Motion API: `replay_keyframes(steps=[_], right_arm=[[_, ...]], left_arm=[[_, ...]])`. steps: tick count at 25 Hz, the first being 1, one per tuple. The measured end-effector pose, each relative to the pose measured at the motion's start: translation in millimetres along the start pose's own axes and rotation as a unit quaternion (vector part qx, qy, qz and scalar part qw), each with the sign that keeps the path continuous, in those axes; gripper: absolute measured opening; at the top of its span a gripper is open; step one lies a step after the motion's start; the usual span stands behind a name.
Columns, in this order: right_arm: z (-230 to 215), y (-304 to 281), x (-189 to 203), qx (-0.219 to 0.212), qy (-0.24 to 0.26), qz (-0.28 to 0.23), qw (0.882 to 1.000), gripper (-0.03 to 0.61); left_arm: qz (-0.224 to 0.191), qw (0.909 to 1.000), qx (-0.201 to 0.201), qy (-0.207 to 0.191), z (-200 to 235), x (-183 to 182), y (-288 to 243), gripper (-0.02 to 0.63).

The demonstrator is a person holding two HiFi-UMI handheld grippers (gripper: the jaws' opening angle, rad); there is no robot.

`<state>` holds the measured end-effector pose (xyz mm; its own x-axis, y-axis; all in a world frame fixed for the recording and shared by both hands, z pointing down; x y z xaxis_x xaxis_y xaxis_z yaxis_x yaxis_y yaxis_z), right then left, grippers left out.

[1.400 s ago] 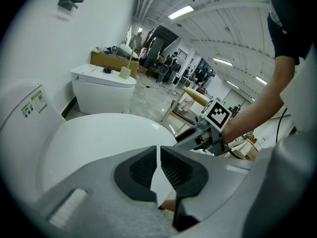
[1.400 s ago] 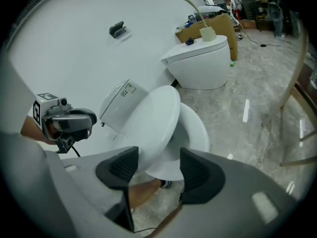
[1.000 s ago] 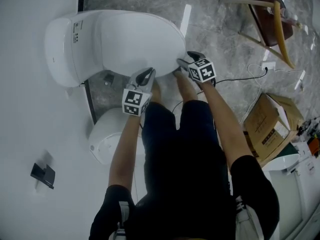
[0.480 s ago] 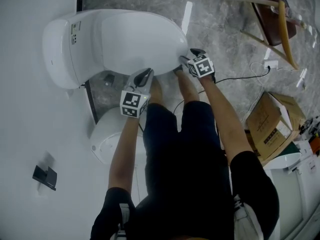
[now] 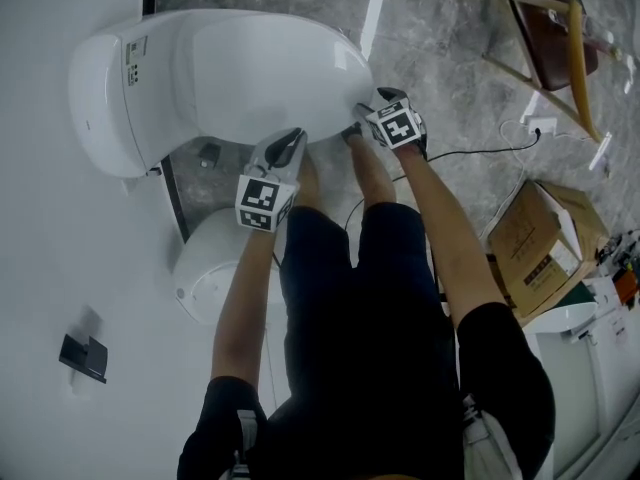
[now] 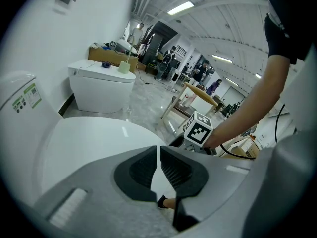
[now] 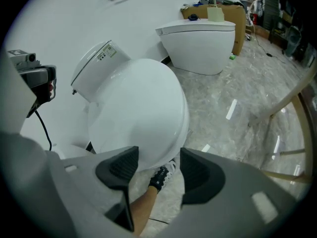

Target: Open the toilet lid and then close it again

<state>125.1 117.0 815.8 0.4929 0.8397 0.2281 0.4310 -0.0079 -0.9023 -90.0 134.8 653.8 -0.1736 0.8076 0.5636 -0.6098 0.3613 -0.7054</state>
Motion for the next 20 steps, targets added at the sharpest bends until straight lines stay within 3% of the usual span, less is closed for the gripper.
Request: replay_keyframes(steps=[14, 17, 20], right_arm=[[-4, -4, 4, 0.009, 0.029, -0.002, 1.0, 0.265], [0, 10, 2, 0.035, 0.071, -0.013, 0.997, 0.176], [10, 32, -4, 0.021, 0.078, -0.045, 0.996, 0.175]], left_arm=[[0.0, 1.0, -0.008, 0.002, -1, -3, -6, 0.032], [-0.003, 0.9999, -0.01, 0.0, -3, -7, 1, 0.032], [-0.007, 0.9998, -0.016, -0.007, -8, -17, 13, 0.032]])
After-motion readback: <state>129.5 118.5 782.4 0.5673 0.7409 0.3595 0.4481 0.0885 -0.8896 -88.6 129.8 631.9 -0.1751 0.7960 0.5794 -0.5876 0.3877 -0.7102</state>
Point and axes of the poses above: the fingertips, and each gripper's own axes: y backward along the fingers, z to its left, x out of its underside, the point moved 7 cm from there along y, backward along the fingers, and after that the axes turned 4 degrees about y, right-handed, at the moved point
